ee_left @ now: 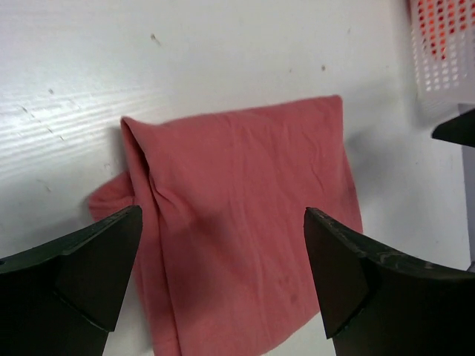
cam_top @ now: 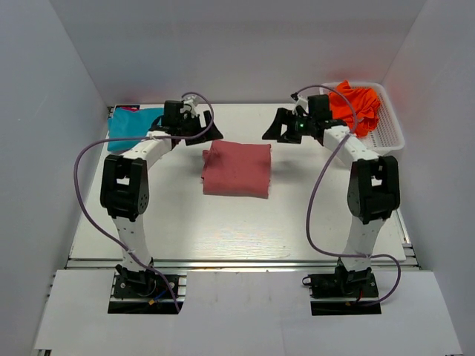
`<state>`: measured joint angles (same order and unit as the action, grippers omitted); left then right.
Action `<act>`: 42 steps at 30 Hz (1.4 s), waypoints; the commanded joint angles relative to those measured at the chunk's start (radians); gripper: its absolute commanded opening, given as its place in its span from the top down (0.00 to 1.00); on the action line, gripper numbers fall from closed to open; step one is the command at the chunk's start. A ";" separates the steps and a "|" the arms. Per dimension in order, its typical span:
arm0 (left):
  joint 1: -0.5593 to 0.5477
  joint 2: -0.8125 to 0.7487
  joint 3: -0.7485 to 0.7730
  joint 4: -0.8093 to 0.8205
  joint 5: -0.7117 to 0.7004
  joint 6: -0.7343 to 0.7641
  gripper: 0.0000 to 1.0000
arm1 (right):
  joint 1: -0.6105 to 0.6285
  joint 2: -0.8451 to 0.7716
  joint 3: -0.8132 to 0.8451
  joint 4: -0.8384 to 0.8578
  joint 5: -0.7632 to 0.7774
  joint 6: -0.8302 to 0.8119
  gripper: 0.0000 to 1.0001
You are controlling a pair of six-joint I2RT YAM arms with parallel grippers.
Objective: Fold and stack the t-shirts
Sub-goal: Fold the long partially folded tshirt into a neat square, then put the neatly folded tshirt into the corner of the board with the left arm
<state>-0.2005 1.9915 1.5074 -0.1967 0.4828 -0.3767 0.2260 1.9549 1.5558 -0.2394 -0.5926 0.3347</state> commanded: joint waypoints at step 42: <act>-0.109 -0.082 0.068 -0.182 -0.317 0.445 1.00 | 0.090 -0.459 -0.549 0.195 0.152 -0.013 0.10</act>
<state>-0.3256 2.0510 1.4990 -0.3725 0.2413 -0.0448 0.3202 1.5345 1.0191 -0.0742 -0.4919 0.3367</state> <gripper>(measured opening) 0.158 0.904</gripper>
